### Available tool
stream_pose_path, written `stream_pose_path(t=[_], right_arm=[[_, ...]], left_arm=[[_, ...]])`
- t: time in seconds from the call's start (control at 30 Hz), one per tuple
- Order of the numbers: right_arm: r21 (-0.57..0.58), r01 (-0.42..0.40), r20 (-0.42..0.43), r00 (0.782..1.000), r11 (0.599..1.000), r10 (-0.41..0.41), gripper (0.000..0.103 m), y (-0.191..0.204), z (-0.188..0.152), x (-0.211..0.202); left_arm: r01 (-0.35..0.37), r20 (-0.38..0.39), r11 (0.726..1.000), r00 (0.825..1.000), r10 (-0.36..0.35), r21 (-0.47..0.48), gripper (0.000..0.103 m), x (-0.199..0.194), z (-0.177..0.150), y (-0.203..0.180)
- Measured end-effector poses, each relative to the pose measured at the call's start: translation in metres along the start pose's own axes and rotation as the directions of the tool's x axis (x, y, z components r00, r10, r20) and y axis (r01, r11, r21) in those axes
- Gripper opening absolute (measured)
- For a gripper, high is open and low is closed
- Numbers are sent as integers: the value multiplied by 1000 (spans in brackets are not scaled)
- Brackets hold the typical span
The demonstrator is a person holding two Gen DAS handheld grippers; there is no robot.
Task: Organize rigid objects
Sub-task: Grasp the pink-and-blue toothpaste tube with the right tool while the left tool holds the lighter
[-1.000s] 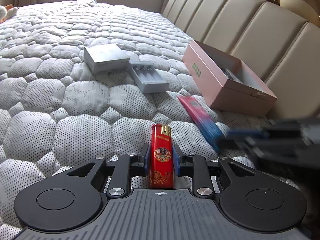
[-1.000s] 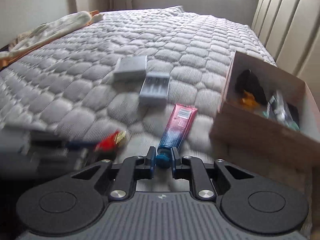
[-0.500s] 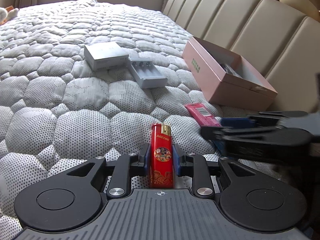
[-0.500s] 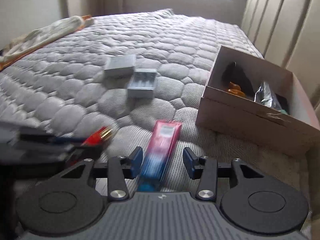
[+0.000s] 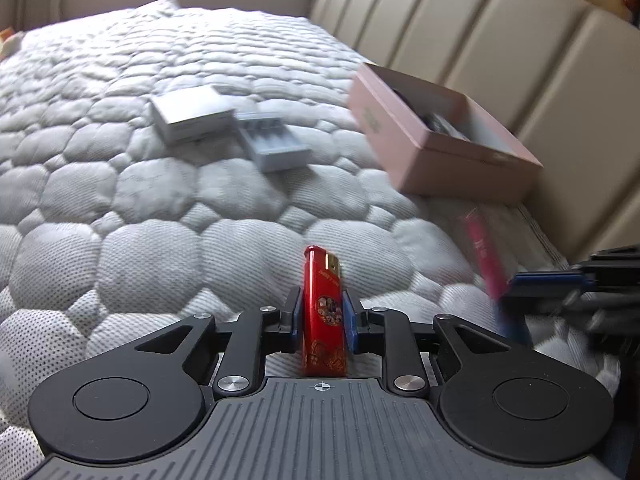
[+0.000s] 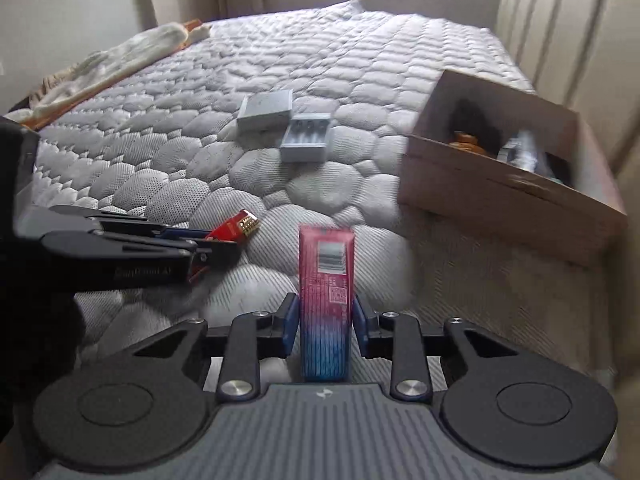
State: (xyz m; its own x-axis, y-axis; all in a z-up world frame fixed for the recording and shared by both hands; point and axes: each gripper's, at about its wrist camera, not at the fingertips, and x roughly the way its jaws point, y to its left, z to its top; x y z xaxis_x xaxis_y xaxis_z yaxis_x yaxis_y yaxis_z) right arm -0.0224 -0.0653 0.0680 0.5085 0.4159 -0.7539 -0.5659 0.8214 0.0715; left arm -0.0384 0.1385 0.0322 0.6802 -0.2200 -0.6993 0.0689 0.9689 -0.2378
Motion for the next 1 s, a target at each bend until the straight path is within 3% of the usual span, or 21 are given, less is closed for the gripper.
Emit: stream_pose_path(t=[0.03, 0.07, 0.17, 0.3, 0.4, 0.47, 0.5, 0.7, 1.0], right_arm=[[13, 0, 12, 1000, 1000, 0, 4, -5, -4, -11], [28, 14, 24, 1000, 1000, -15, 0, -10, -8, -21], [70, 42, 91, 995, 997, -48, 0, -29, -20, -51], [104, 65, 121, 990, 992, -78, 1, -51, -38, -66], [98, 59, 132, 989, 993, -71, 2, -55, -49, -67], [94, 28, 133, 990, 995, -40, 22, -55, -52, -61], [99, 23, 136, 990, 995, -36, 26, -55, -52, -56], [103, -2, 92, 996, 995, -8, 27, -45, -39, -10], [97, 66, 17, 998, 993, -68, 32, -39, -34, 22]], left_arm=[[6, -4, 1000, 1000, -6, 8, 24, -2, -1, -6], [27, -9, 1000, 1000, -27, 14, 24, -3, -1, -12], [93, -26, 995, 995, -92, 36, 24, -5, -4, -34], [112, -39, 992, 993, -110, 60, 24, -4, -7, -59], [115, -41, 992, 993, -113, 49, 24, -6, -10, -64], [112, -50, 993, 993, -110, 38, 24, -7, -12, -63], [109, -53, 994, 993, -107, 31, 24, -8, -12, -62], [111, -50, 994, 993, -111, -4, 24, -16, -17, -55], [163, -73, 986, 984, -164, -22, 24, -9, -20, -52]])
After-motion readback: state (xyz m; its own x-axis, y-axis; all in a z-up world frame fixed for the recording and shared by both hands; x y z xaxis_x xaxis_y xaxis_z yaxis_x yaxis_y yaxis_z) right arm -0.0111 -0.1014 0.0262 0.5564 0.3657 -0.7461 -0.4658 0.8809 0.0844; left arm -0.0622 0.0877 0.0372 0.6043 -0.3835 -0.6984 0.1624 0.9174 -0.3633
